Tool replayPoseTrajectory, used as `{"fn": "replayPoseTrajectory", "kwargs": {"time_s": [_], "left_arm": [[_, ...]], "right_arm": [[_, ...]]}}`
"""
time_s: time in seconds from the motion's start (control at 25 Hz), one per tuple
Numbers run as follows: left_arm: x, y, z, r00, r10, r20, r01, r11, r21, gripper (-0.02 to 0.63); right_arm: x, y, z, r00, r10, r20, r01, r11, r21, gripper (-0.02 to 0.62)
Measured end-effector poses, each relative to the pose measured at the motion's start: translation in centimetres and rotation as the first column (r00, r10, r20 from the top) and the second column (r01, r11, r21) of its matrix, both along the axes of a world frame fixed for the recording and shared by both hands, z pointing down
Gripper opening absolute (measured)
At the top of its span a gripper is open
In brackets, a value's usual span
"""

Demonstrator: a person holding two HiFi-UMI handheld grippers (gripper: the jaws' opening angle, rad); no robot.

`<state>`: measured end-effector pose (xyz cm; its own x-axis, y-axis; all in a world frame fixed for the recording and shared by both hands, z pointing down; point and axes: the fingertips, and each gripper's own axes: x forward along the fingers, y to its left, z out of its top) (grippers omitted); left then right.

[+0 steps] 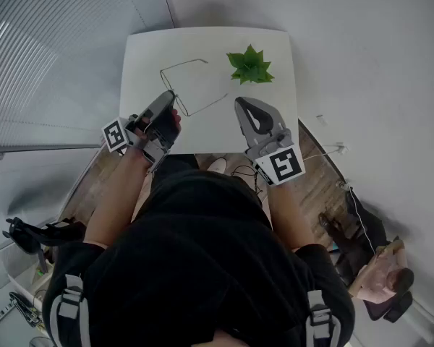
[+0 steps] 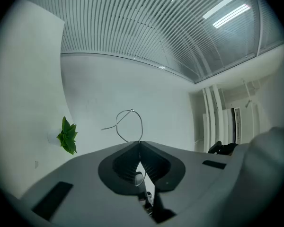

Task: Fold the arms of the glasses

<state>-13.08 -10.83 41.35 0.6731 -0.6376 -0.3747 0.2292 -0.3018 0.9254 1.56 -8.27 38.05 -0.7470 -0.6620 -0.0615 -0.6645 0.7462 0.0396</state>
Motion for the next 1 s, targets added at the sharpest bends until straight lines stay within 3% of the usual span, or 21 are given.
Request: {"fn": "replayPoseTrajectory", "kwargs": {"time_s": [0.64, 0.76, 1.0], "left_arm": [[-0.4, -0.2, -0.8, 0.999, -0.020, -0.045, 0.021, 1.000, 0.010, 0.011], [-0.6, -0.1, -0.9, 0.998, -0.022, -0.054, 0.022, 1.000, 0.012, 0.011], [-1.1, 0.3, -1.4, 0.997, -0.026, -0.067, 0.027, 0.999, 0.018, 0.011]], "right_arm": [[-0.2, -0.7, 1.5, 1.000, 0.005, -0.008, -0.006, 0.998, -0.063, 0.014], [-0.3, -1.1, 2.5, 0.998, 0.022, -0.053, -0.026, 0.997, -0.077, 0.189], [-0.5, -1.4, 3.2, 0.993, 0.046, -0.107, -0.055, 0.995, -0.086, 0.347]]}}
